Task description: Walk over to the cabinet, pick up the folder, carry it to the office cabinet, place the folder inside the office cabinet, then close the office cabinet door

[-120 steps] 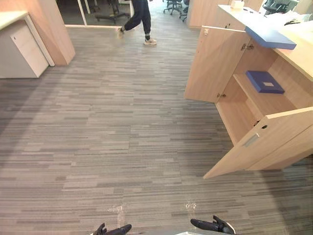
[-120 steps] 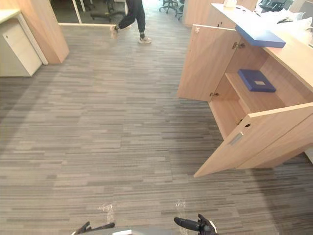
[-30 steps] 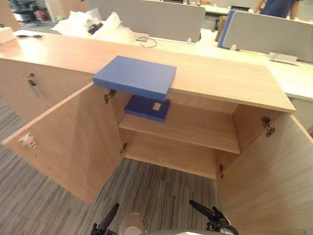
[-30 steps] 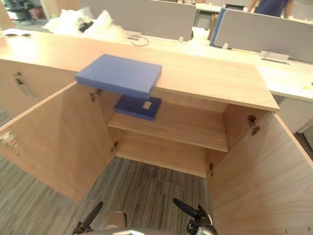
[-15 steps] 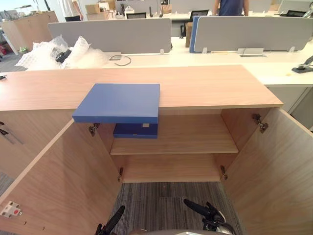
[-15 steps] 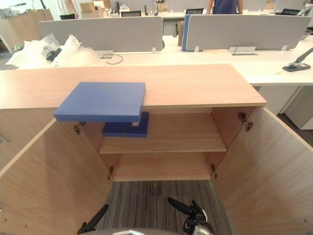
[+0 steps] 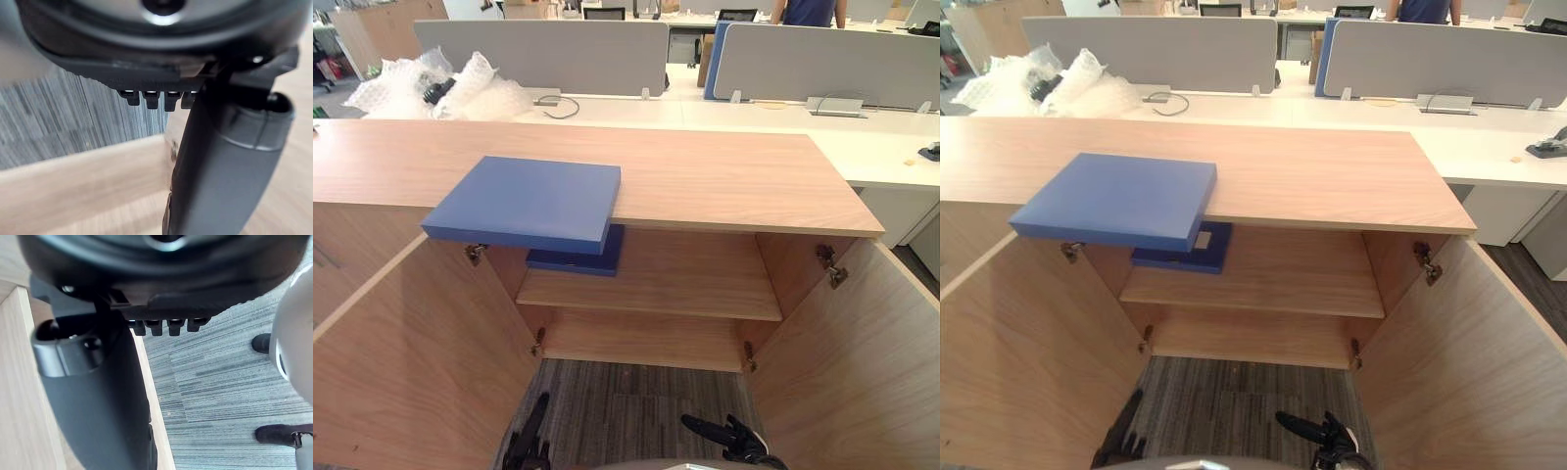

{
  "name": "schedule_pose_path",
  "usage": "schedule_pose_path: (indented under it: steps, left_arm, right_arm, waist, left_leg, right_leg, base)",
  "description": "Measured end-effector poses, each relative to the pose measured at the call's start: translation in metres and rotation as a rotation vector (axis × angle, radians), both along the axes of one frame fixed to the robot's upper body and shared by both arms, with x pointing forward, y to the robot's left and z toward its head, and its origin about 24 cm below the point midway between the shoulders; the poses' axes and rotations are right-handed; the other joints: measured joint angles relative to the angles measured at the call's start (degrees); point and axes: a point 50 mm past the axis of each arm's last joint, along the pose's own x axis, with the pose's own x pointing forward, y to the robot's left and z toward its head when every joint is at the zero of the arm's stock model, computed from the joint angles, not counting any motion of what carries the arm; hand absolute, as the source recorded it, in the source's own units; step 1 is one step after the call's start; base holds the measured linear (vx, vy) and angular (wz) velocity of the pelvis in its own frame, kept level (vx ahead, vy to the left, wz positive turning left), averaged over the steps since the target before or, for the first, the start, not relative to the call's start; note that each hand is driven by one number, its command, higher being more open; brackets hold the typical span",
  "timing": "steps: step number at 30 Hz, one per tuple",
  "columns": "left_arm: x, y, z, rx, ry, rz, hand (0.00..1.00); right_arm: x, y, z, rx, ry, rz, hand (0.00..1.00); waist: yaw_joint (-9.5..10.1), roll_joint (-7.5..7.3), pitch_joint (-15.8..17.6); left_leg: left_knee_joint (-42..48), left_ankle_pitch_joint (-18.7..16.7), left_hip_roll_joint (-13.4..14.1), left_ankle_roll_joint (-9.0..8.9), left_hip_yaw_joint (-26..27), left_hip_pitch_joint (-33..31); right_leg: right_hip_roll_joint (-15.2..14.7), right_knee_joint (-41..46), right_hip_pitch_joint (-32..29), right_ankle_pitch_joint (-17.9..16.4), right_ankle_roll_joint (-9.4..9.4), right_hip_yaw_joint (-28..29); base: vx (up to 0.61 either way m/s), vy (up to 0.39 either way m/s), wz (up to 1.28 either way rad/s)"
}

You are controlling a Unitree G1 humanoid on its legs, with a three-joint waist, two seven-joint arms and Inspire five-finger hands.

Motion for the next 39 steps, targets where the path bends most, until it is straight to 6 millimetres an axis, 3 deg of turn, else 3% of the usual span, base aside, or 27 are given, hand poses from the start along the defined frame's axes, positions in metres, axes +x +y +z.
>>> schedule_pose_path:
  steps: [5, 8, 11, 17, 30, 36, 38, 39]
  left_arm:
    - [0.057, 0.004, 0.078, 0.183, -0.37, -0.086, 1.0]
    - [0.07, 0.009, 0.112, 0.351, -0.462, -0.114, 1.0]
    - [0.072, 0.011, 0.126, 0.4, -0.503, -0.11, 1.0]
    - [0.056, 0.015, 0.138, 0.485, -0.459, -0.076, 1.0]
    - [0.05, 0.019, 0.168, 0.64, -0.474, -0.046, 1.0]
    - [0.053, 0.018, 0.234, 1.123, -0.508, -0.01, 1.0]
    - [0.058, 0.015, 0.269, 1.47, -0.537, -0.013, 1.0]
    - [0.059, 0.014, 0.278, 1.554, -0.557, -0.022, 1.0]
  right_arm:
    - [-0.001, 0.001, 0.002, -0.027, -0.011, 0.053, 1.0]
    - [-0.003, 0.001, 0.001, -0.045, -0.002, 0.07, 1.0]
    - [-0.006, 0.001, 0.001, -0.041, 0.004, 0.068, 1.0]
    - [-0.012, 0.01, -0.001, -0.016, 0.02, 0.061, 1.0]
    - [-0.018, 0.017, -0.002, 0.004, 0.03, 0.053, 1.0]
    - [-0.017, 0.024, -0.003, 0.009, 0.037, 0.049, 1.0]
    - [-0.017, 0.025, -0.003, -0.001, 0.044, 0.078, 1.0]
    - [-0.017, 0.025, -0.003, -0.007, 0.045, 0.09, 1.0]
  waist:
    - [0.23, 0.13, -0.34]
    - [0.47, 0.2, -0.38]
    - [0.82, 0.16, -0.4]
    - [3.16, -1.06, -0.99]
    - [3.21, -2.54, -2.35]
    - [3.32, -3.29, -2.81]
    - [3.3, -3.16, -3.1]
    - [3.3, -3.11, -3.13]
  left_leg:
    - [-1.84, 0.01, -0.23, 0.04, 0.29, 2.59]
    - [-0.82, -0.01, -0.71, 0.09, -0.87, 1.6]
    - [-0.13, -0.2, -1.04, 0.39, -2.98, 0.76]
    - [1.21, -0.34, -1.83, 0.55, -5.38, -1.27]
    - [2.44, 0.37, -2.77, -0.14, -9.11, -4.41]
    - [2.52, 0.27, -2.99, -0.08, -9.62, -4.5]
    - [2.46, 0.19, -3.05, 0.01, -9.73, -4.35]
    - [2.43, 0.16, -3.07, 0.05, -9.73, -4.27]
  right_leg:
    - [-0.15, -1.33, 2.08, 0.67, 0.38, 0.3]
    - [-0.34, -2.82, 2.98, 2.03, 0.84, -0.56]
    - [-0.6, -2.93, 3.48, 2.31, 1.09, -1.9]
    - [-0.81, -4.0, 3.95, 2.32, 1.12, -3.39]
    - [-0.26, -6.45, 4.62, 2.37, 1.28, -6.19]
    - [-0.48, -6.71, 4.95, 2.89, 2.12, -6.36]
    - [-0.58, -6.71, 4.95, 3.07, 2.39, -6.12]
    - [-0.59, -6.71, 4.94, 3.09, 2.41, -6.05]
  base:
    - [0.06, 0.022, -0.04]
    - [0.0, 0.024, 0.19]
    - [-0.01, 0.013, 0.38]
    - [-0.05, 0.004, 0.23]
    - [-0.09, -0.007, 0.13]
    - [0.0, 0.024, 0.06]
    - [0.0, 0.039, 0.03]
    - [0.0, 0.04, -0.01]
